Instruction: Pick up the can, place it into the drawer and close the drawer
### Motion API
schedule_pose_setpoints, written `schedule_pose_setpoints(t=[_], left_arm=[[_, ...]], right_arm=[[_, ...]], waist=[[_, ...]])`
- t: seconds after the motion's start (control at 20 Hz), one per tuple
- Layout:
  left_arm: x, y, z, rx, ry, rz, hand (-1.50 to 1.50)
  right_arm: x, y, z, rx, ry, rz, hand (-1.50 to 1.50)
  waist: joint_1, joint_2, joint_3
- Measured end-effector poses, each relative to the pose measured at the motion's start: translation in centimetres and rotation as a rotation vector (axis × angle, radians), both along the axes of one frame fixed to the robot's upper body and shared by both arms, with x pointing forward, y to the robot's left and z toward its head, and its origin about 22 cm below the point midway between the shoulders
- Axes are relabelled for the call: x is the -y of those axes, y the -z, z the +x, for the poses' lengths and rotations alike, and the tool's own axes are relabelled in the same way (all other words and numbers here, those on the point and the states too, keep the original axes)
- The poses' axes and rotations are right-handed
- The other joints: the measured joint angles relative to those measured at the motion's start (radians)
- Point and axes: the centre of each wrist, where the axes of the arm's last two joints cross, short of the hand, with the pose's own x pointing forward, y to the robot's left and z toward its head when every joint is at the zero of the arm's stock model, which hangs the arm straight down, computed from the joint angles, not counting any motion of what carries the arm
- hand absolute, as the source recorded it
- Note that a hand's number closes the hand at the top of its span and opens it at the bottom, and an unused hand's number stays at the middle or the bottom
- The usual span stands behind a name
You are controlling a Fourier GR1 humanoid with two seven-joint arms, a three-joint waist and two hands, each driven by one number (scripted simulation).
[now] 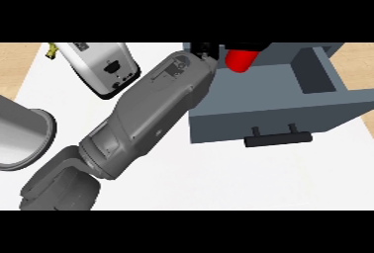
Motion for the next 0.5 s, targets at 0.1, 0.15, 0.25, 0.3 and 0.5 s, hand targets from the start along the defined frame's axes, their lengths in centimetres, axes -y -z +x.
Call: schedule_pose_setpoints(t=[0.1,0.15,0.25,0.3,0.5], left_arm=[[0.1,0.1,0.0,-0.007,-0.015,0.002,-1.5],[-0.1,0.5,0.1,-0.01,-0.023,0.001,-1.5],[-0.1,0.8,0.1,-0.011,-0.039,0.008,-1.5],[-0.1,0.9,0.1,-0.011,-0.044,0.007,-1.5],[-0.2,1.3,0.1,-0.004,-0.067,0.009,-1.5]], right_arm=[[-0.1,0.1,0.1,-0.002,0.0,-0.002,-1.5],[-0.2,0.1,0.0,-0.002,-0.002,0.0,-1.5],[-0.1,0.0,0.0,-0.004,0.0,-0.001,-1.5],[0.2,0.0,0.0,-0.005,0.001,-0.004,-1.5],[-0.2,-0.1,0.3,-0.003,-0.004,-0.006,-1.5]], waist=[[-0.003,0.001,0.0],[-0.005,0.002,0.0],[-0.005,0.001,0.0],[-0.004,0.001,0.0],[-0.007,0.003,0.0]])
